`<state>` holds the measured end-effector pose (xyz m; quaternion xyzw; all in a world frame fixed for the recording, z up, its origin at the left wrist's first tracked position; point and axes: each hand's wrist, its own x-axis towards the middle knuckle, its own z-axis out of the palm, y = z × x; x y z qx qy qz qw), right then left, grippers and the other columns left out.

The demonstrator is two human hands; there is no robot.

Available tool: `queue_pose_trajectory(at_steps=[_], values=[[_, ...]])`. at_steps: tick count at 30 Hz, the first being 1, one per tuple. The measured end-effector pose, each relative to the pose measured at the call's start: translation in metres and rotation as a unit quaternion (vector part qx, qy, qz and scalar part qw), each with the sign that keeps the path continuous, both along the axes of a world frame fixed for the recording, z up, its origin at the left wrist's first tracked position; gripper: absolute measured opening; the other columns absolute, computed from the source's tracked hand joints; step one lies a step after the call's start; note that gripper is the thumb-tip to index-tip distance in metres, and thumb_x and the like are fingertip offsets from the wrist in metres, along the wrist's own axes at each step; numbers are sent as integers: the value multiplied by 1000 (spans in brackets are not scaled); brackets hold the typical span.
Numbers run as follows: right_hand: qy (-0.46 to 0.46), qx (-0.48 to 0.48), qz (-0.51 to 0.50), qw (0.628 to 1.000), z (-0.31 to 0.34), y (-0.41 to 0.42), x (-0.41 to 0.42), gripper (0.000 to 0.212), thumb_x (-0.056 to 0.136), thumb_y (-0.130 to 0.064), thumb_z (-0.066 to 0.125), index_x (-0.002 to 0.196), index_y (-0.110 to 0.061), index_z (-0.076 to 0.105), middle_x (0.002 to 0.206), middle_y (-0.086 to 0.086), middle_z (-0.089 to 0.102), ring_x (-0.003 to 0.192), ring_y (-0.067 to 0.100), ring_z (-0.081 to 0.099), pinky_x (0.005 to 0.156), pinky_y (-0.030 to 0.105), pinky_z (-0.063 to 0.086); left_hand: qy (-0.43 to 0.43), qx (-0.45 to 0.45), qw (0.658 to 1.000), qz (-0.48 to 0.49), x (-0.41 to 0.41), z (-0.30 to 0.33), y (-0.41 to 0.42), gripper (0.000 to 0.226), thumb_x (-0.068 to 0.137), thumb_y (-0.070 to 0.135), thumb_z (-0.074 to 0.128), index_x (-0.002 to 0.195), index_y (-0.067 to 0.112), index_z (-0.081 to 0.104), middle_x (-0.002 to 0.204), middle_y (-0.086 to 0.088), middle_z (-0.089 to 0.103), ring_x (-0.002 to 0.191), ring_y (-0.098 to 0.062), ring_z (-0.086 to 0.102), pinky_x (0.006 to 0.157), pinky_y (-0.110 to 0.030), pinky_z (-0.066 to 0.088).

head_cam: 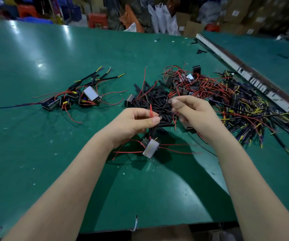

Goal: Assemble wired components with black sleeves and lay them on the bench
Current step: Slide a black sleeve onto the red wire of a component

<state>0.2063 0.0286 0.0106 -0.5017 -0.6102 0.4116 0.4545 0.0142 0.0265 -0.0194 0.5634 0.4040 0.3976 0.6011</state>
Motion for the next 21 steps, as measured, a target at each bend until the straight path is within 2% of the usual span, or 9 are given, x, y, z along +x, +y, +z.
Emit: queue_pose_trajectory(at_steps=[3, 6, 9, 11, 14, 17, 18, 21], values=[[16, -4, 84, 996, -1, 1, -10, 16, 94, -26, 53, 100, -20, 67, 72, -9, 64, 52, 4, 48, 45, 11, 34, 9, 16, 1000, 15, -2, -1, 2, 12, 66, 29, 72, 74, 21, 74, 64, 9, 61, 50, -1, 43, 50, -10, 36], [25, 21, 98, 995, -14, -5, -16, 23, 86, -31, 56, 101, -17, 67, 67, -12, 63, 55, 2, 48, 50, 12, 37, 30, 36, 999, 24, -4, -2, 4, 8, 73, 27, 72, 79, 21, 73, 65, 11, 61, 52, 1, 43, 50, -10, 35], [0, 42, 89, 995, -25, -7, -20, 9, 88, -21, 62, 94, -19, 68, 64, -13, 60, 55, 4, 49, 55, 13, 40, 46, 61, 997, 25, -5, -3, 5, 5, 84, 22, 69, 80, 23, 73, 61, 15, 59, 52, 1, 42, 49, -9, 34], [10, 39, 62, 997, -28, -6, -21, 6, 90, -19, 63, 87, -22, 67, 60, -14, 58, 56, 3, 50, 55, 12, 40, 54, 65, 996, 29, -5, -2, 5, 6, 83, 26, 70, 80, 26, 75, 65, 11, 59, 56, -2, 40, 50, -11, 33], [39, 23, 38, 998, -29, -5, -22, 4, 89, -19, 63, 87, -18, 66, 59, -16, 60, 56, -1, 52, 54, 9, 40, 68, 70, 995, 18, -6, -1, 4, 13, 78, 37, 69, 80, 26, 75, 69, 2, 54, 58, -9, 37, 52, -16, 28], [63, -4, 25, 998, -30, -5, -23, 7, 88, -23, 64, 89, -17, 67, 63, -15, 63, 57, -1, 54, 53, 11, 40, 82, 92, 992, 2, -6, 0, 4, 11, 85, 32, 66, 83, 23, 73, 59, 14, 54, 52, 0, 42, 52, -8, 32], [70, -16, 19, 997, -31, -5, -23, 8, 88, -25, 65, 90, -18, 67, 65, -14, 63, 58, 1, 55, 52, 13, 40, 95, 96, 991, 6, -7, 0, 4, 14, 86, 34, 65, 83, 22, 73, 58, 14, 53, 52, 0, 41, 53, -9, 33], [72, -36, 9, 997, -32, -4, -22, 8, 87, -30, 66, 89, -22, 69, 72, -11, 65, 62, 4, 58, 51, 15, 41, 130, 94, 987, 29, -8, -1, 6, 28, 87, 46, 60, 81, 21, 71, 63, 7, 53, 64, -11, 43, 63, -25, 34]])
